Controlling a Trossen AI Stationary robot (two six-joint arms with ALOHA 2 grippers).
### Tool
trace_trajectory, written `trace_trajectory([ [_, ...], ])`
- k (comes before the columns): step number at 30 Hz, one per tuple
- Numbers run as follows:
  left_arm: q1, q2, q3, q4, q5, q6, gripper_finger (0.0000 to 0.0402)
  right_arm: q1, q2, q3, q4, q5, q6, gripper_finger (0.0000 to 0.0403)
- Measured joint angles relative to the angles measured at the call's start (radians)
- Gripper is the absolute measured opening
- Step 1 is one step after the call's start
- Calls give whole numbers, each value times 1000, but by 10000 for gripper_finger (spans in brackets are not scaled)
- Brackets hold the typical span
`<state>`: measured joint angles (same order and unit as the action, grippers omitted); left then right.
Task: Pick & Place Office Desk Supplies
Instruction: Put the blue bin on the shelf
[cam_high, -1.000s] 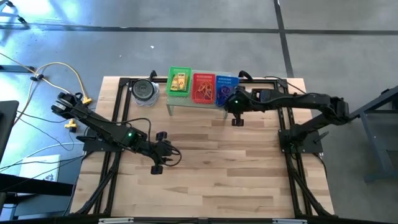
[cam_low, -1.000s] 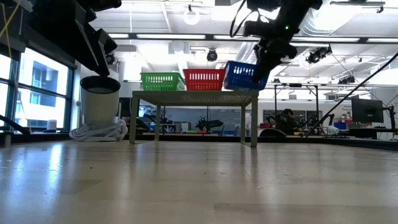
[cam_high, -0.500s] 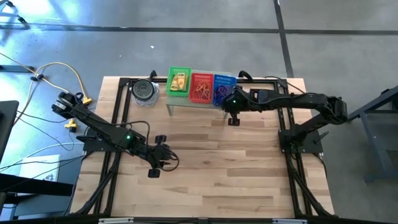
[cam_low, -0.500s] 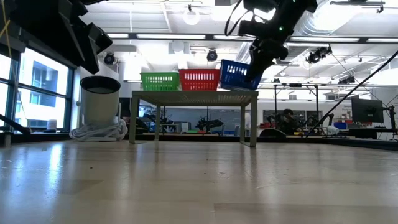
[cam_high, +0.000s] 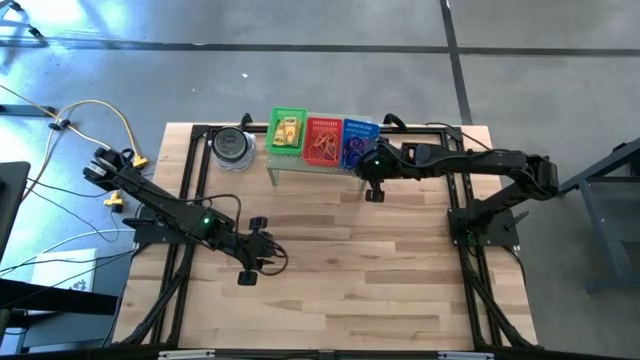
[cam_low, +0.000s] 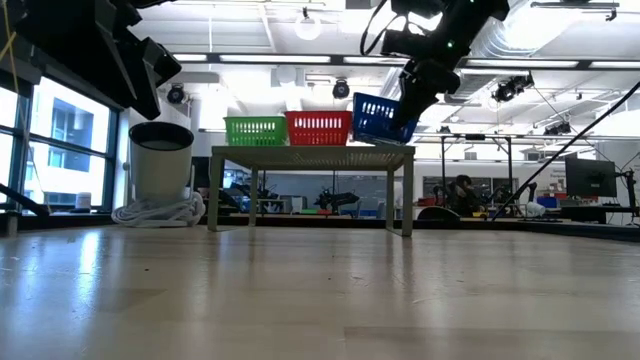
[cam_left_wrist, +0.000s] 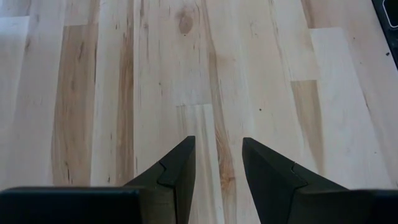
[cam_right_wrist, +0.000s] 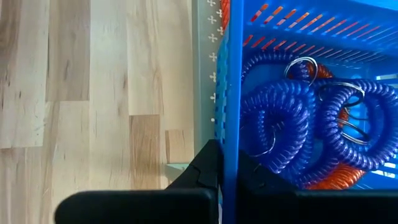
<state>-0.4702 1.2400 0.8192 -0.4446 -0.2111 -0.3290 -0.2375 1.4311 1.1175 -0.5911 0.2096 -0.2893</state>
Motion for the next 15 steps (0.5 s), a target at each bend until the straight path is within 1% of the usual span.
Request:
trace_trajectory([
  [12, 0, 0, 0, 0, 0, 0, 127, 0, 0, 0, 1, 0, -3, 2],
  [15, 0, 0, 0, 0, 0, 0, 127, 0, 0, 0, 1, 20, -3, 4],
])
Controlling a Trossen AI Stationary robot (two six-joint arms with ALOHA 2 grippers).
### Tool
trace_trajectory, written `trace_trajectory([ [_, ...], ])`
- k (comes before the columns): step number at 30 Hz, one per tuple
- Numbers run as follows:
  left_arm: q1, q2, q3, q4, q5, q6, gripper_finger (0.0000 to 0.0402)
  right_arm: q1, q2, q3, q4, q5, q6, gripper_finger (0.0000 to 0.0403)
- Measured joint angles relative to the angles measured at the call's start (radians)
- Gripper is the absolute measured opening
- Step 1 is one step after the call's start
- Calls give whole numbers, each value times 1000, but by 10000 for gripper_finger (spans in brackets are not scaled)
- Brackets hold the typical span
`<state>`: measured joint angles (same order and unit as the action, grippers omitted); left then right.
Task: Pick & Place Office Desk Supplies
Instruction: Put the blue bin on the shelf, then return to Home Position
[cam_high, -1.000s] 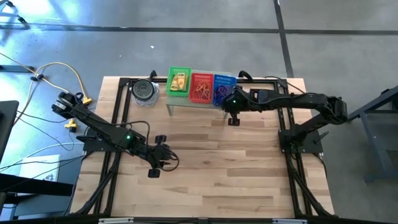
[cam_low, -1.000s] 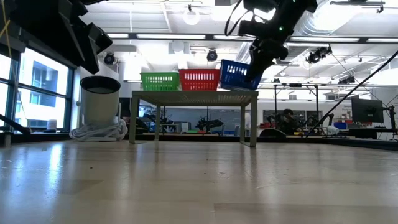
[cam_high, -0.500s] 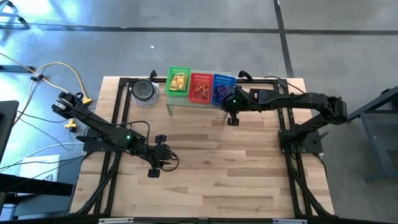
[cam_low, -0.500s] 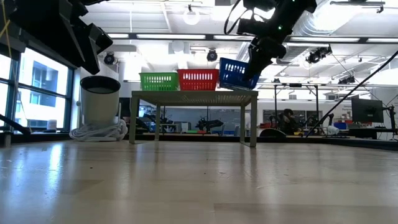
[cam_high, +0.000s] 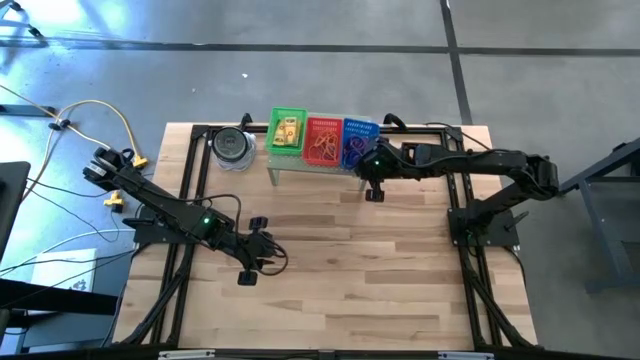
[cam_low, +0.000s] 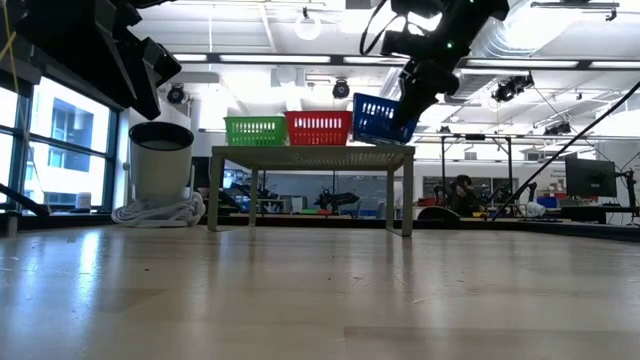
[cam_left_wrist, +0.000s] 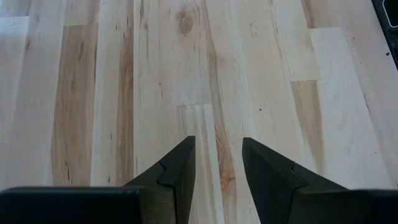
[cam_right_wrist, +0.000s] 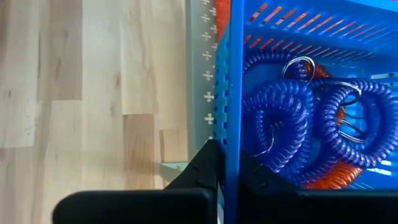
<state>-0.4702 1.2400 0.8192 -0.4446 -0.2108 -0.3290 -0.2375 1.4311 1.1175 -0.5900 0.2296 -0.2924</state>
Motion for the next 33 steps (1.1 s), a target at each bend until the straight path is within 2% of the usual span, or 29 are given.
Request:
trace_trajectory([
  [14, 0, 0, 0, 0, 0, 0, 127, 0, 0, 0, 60, 6, -2, 92],
  [22, 0, 0, 0, 0, 0, 0, 127, 15, 0, 0, 107, 6, -48, 99],
  [30, 0, 0, -4, 0, 1, 0, 127, 64, 0, 0, 240, 9, -138, 99],
  [33, 0, 0, -4, 0, 1, 0, 127, 95, -1, 0, 295, 61, -175, 99],
])
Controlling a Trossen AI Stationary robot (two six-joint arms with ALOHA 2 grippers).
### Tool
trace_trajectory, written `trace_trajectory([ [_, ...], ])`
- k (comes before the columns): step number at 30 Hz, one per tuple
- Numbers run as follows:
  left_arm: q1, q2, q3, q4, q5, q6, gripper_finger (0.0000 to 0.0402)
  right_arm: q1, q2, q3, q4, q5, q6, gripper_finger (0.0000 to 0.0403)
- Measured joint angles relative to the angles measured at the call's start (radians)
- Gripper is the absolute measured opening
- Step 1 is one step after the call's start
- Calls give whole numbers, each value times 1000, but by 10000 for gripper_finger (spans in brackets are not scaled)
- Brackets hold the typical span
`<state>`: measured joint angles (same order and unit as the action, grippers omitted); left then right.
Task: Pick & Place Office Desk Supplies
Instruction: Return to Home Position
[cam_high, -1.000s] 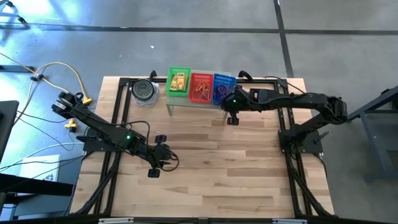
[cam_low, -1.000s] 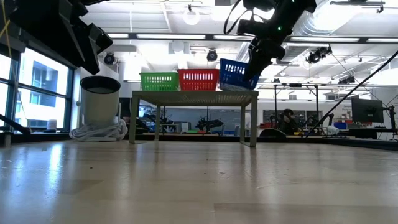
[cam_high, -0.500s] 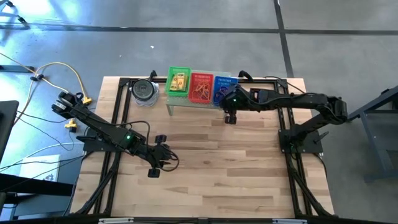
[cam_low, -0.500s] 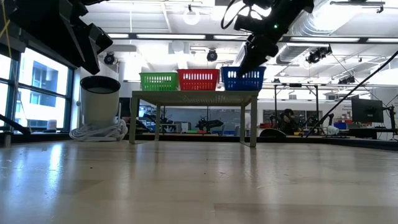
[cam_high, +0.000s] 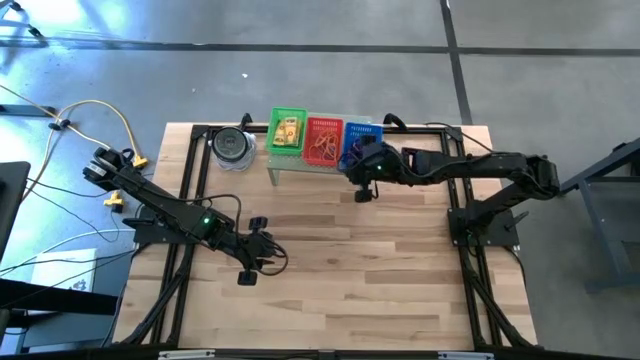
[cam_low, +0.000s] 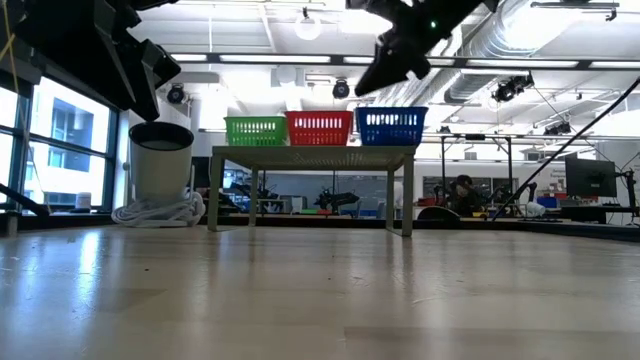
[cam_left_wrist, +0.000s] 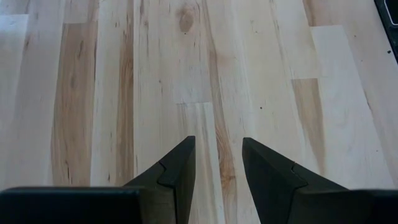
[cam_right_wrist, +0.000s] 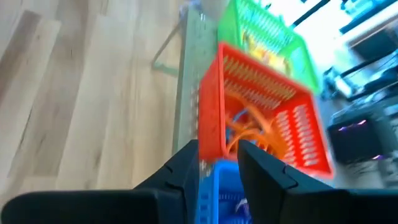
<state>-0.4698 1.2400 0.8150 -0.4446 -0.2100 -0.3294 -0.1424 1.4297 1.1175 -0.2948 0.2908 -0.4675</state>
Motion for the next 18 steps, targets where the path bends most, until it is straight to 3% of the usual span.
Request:
trace_trajectory([
  [5, 0, 0, 0, 0, 0, 0, 127, 82, -40, 0, 49, 87, 5, 98],
  [10, 0, 0, -1, -5, 0, 0, 127, 203, -121, 0, 34, 174, 125, 98],
  [18, 0, -4, -2, -46, -15, 0, 127, 377, -250, 1, -120, 153, 383, 98],
])
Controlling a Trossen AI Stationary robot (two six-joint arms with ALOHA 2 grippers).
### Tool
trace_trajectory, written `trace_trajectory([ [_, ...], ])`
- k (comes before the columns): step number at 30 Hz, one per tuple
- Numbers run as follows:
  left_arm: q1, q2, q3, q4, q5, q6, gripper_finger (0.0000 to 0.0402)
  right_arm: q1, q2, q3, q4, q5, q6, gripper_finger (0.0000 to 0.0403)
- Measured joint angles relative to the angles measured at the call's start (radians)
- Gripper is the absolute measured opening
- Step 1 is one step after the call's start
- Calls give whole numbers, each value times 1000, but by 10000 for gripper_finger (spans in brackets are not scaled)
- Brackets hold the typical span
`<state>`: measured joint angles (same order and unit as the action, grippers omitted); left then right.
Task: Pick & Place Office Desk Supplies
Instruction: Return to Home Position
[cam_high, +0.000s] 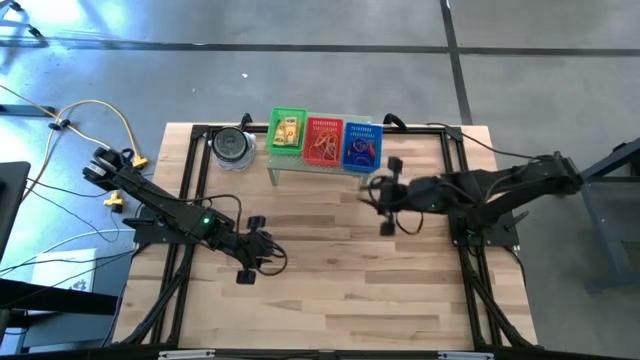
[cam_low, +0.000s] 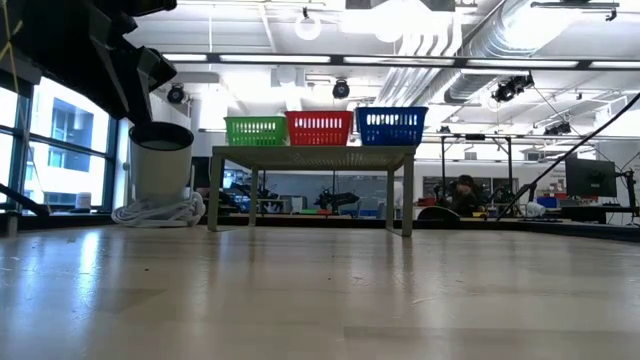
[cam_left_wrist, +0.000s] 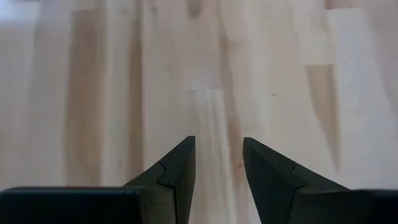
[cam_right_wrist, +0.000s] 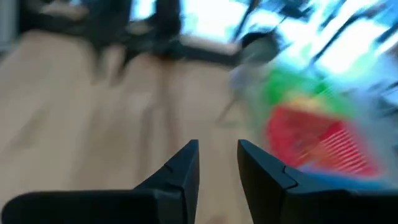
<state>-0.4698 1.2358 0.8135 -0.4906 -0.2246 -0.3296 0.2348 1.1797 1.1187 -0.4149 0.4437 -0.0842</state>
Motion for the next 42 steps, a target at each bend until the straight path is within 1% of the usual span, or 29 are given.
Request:
trace_trajectory([
  [2, 0, -5, 4, -18, -43, -8, 127, 31, -22, -2, -76, -59, 97, 98],
  [3, 0, -9, 9, -25, -64, -9, 127, 42, -24, -3, -89, -105, 133, 98],
  [5, 0, -28, 26, -70, -102, -9, 127, 57, -25, -2, -66, -204, 172, 98],
  [6, 0, -40, 44, -103, -112, -12, 127, 61, -22, -2, -50, -228, 187, 97],
  [9, 0, -92, 100, -214, -160, -36, 126, 77, 12, -1, -14, -239, 188, 85],
  [12, 0, -159, 143, -270, -210, -26, 119, 102, 18, -3, -60, -269, 165, 45],
  [14, 1, -215, 154, -302, -228, -21, 109, 114, 18, 0, -67, -317, 148, 14],
  [15, 3, -243, 155, -300, -227, -10, 103, 122, 18, 0, -80, -340, 143, 9],
  [19, 5, -351, 156, -333, -238, 0, 75, 156, 10, -1, -136, -414, 126, 3],
  [21, 5, -404, 156, -386, -297, 1, 60, 166, -17, -1, -194, -423, 137, 3],
  [23, 5, -457, 156, -444, -360, -11, 45, 173, -49, -7, -254, -427, 182, 3],
  [25, 5, -510, 155, -473, -375, -24, 30, 180, -94, -32, -261, -470, 212, 3],
  [27, 5, -555, 154, -458, -326, -2, 16, 184, -154, -95, -256, -537, 216, 3],
  [29, 2, -597, 154, -441, -272, 29, 5, 184, -224, -170, -178, -582, 211, 3],
  [30, 1, -613, 153, -435, -262, 38, 3, 182, -270, -217, -146, -582, 212, 3],
  [32, 2, -646, 152, -434, -265, 51, 1, 172, -366, -327, -88, -572, 215, 3],
  [36, 12, -701, 141, -424, -271, 93, 1, 127, -572, -549, 90, -564, 216, 3],
  [38, 20, -724, 128, -413, -271, 89, 1, 99, -668, -647, 209, -521, 219, 3],
  [40, 27, -747, 104, -385, -271, 79, 1, 75, -767, -737, 288, -476, 225, 3],
  [42, 31, -765, 75, -350, -271, 87, 1, 53, -842, -801, 370, -465, 234, 3],
])
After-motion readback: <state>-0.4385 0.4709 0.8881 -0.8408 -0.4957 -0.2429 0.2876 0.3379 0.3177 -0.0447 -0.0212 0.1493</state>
